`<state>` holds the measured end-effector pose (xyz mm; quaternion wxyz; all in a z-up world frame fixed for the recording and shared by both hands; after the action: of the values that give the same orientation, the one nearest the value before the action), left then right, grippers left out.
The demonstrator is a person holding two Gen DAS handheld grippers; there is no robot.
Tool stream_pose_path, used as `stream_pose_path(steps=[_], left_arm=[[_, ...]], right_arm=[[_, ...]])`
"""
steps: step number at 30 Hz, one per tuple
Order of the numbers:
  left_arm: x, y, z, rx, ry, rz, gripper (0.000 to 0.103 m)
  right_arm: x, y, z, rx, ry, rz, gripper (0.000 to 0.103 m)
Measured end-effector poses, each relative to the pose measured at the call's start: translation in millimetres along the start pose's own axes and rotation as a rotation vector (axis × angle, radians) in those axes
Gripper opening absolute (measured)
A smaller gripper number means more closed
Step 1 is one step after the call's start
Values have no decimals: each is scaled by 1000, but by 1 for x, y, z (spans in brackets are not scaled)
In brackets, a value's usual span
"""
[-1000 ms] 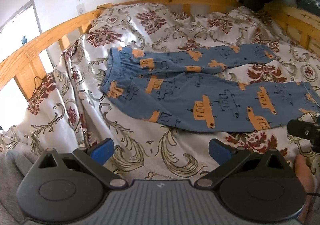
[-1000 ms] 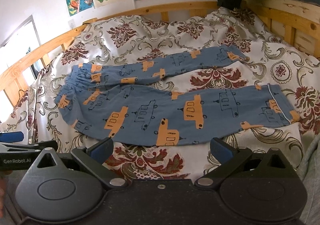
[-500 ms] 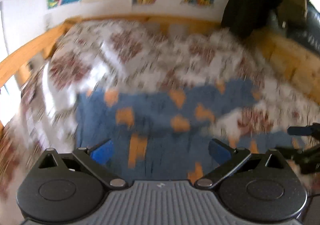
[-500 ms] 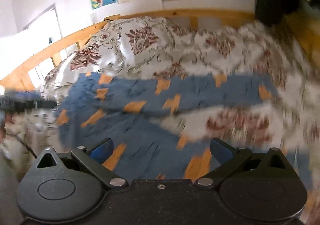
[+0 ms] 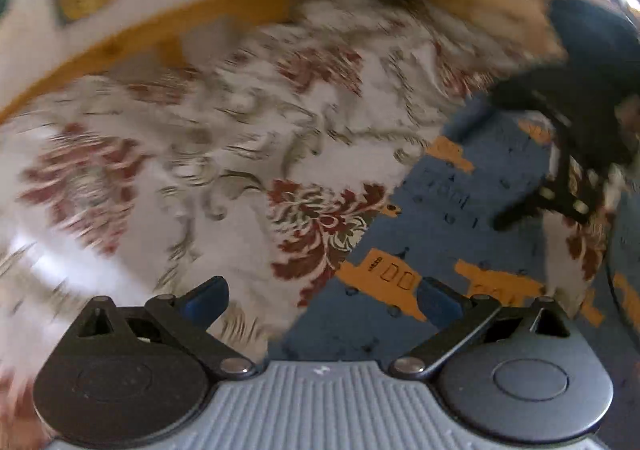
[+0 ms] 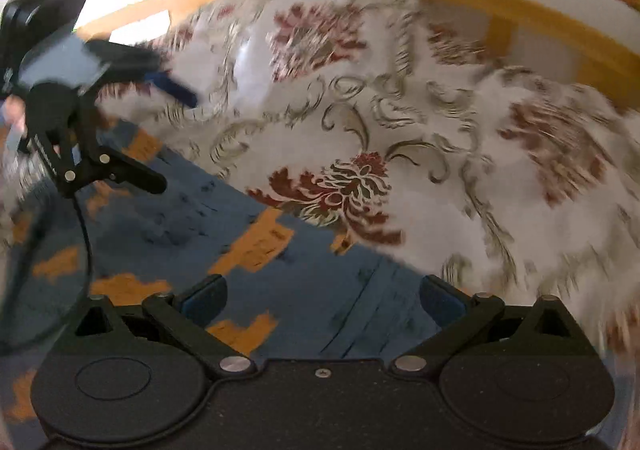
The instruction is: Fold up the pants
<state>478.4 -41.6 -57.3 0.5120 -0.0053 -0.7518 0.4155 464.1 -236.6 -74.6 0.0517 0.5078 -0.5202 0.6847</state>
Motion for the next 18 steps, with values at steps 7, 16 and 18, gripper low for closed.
stream_pose_path(steps=[7, 16, 18], left_arm=[[-63, 25, -29, 83, 296, -288, 87], [-67, 38, -45, 41, 199, -371, 21], [-62, 38, -43, 51, 168, -365, 12]], right_arm=[[-63, -29, 30, 122, -114, -135, 83], [-69, -27, 27, 181, -146, -184, 22], [-64, -26, 22, 199, -128, -166, 5]])
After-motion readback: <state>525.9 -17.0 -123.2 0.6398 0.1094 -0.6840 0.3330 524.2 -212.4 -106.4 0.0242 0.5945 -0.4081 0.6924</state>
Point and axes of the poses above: each gripper's, at about its wrist camera, not at the fingertips, and x roughly against the way its jaws point, z to its right, y to its underside, the point moved 4 cm from there along -x, roughly the way its jaws point, and after that the axes turned 2 degrees about -x, right-handed, at the moved point
